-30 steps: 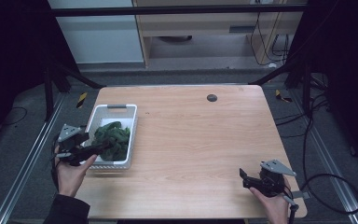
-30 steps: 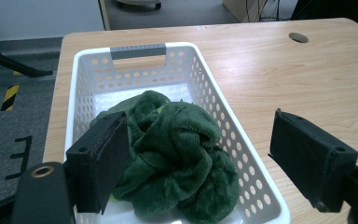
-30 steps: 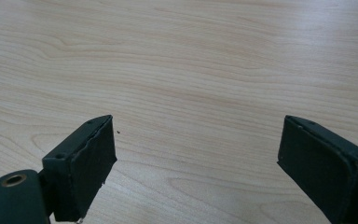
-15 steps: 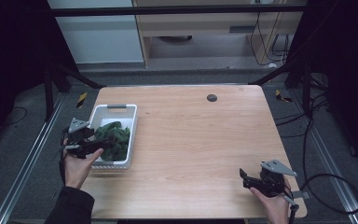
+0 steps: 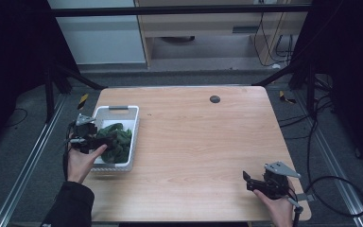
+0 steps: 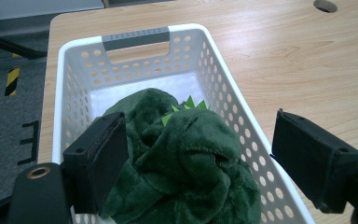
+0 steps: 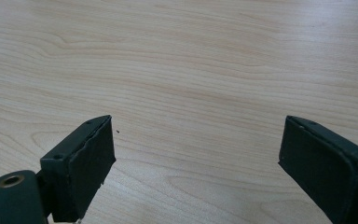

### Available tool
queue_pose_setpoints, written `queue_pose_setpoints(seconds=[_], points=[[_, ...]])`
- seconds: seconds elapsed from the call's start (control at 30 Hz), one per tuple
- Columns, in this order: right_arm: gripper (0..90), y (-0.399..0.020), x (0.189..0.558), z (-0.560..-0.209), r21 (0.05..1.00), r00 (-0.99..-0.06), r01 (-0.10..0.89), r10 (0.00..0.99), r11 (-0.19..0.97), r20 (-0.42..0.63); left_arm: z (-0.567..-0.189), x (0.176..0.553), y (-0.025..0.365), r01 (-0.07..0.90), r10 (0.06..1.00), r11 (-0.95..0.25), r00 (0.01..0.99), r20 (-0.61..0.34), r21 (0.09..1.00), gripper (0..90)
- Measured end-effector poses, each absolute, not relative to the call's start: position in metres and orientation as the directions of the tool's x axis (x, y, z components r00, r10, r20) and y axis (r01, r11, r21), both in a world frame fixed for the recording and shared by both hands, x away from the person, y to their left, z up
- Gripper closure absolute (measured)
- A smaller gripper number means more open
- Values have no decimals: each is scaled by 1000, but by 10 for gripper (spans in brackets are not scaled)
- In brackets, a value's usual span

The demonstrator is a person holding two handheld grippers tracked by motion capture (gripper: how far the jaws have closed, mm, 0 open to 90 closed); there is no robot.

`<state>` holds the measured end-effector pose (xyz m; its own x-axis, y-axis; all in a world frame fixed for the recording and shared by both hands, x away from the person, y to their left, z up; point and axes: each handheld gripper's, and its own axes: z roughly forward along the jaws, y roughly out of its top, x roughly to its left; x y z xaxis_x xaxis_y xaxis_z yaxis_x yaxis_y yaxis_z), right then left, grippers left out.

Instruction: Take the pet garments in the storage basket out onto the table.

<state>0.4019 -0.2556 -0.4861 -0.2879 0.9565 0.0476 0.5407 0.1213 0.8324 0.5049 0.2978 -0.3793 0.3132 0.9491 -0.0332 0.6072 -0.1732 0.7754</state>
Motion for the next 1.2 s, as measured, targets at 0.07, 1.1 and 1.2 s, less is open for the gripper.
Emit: queue_pose_setpoints(seconds=[0.07, 1.1, 1.2], points=[[103, -255, 402, -486, 831, -287, 544, 956, 119, 51, -379, 507, 297, 610, 947, -183, 321, -29, 771, 174], [100, -254, 403, -488, 822, -301, 555, 952, 128, 55, -391, 541, 280, 699, 928, -292, 372, 16, 653, 159], [99, -255, 403, -488, 822, -302, 556, 952, 127, 58, -392, 544, 280, 709, 931, -289, 365, 16, 644, 158]])
